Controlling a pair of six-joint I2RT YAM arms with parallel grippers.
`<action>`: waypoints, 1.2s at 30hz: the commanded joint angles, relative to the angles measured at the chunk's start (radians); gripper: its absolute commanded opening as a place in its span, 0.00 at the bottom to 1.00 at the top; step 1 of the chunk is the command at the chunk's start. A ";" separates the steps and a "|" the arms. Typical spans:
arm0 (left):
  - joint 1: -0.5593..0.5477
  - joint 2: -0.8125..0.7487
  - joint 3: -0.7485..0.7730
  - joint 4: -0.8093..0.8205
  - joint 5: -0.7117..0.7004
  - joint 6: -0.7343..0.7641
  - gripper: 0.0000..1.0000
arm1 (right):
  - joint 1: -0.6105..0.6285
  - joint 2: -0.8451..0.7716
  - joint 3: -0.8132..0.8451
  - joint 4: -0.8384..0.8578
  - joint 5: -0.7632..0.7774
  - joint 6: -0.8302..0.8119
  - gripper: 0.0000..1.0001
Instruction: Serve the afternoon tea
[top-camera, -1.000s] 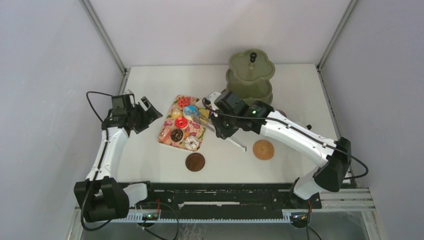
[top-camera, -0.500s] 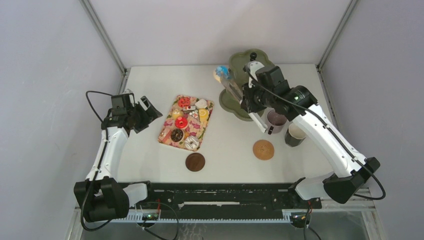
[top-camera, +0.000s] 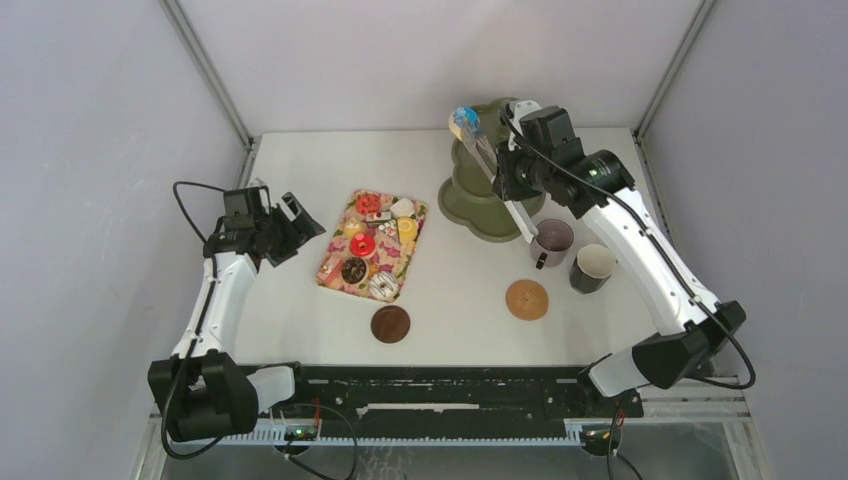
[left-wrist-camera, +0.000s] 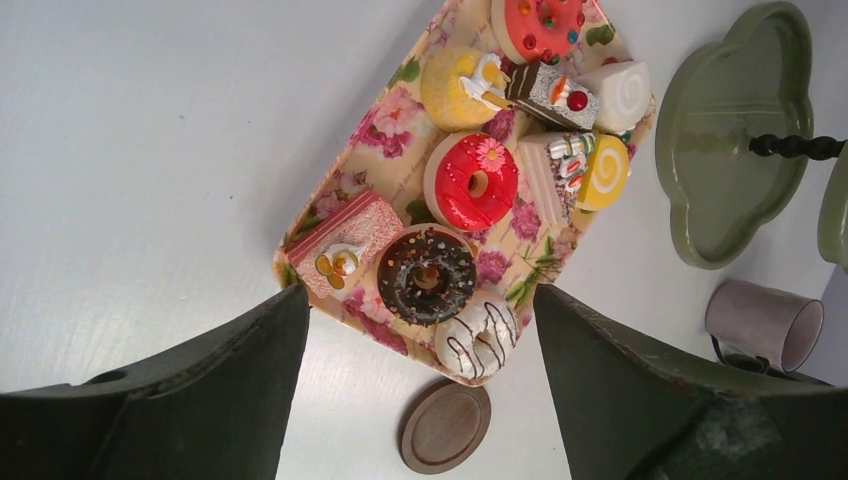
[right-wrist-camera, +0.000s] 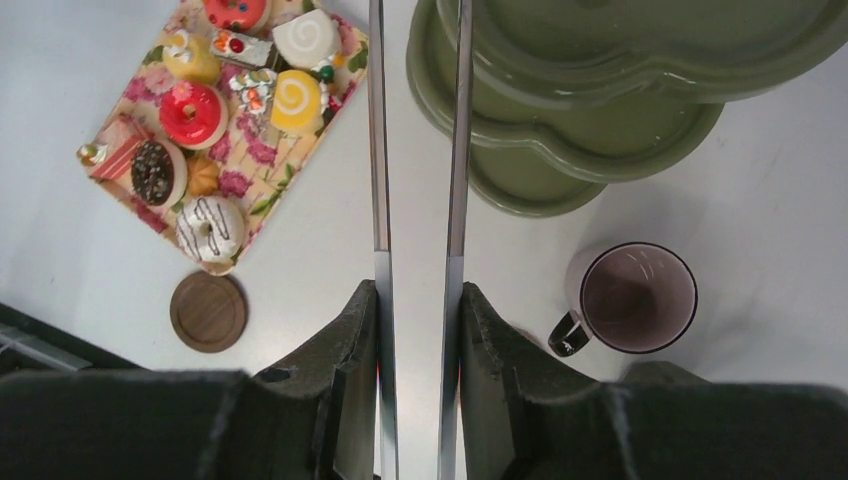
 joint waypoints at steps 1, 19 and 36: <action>0.006 0.001 0.030 0.039 0.016 0.005 0.87 | -0.017 0.045 0.059 0.077 0.054 0.033 0.05; 0.005 -0.002 0.009 0.049 0.023 0.007 0.87 | -0.057 0.097 0.069 0.115 0.119 0.072 0.07; 0.005 0.005 0.016 0.049 0.035 0.005 0.87 | -0.063 0.080 0.046 0.097 0.106 0.094 0.47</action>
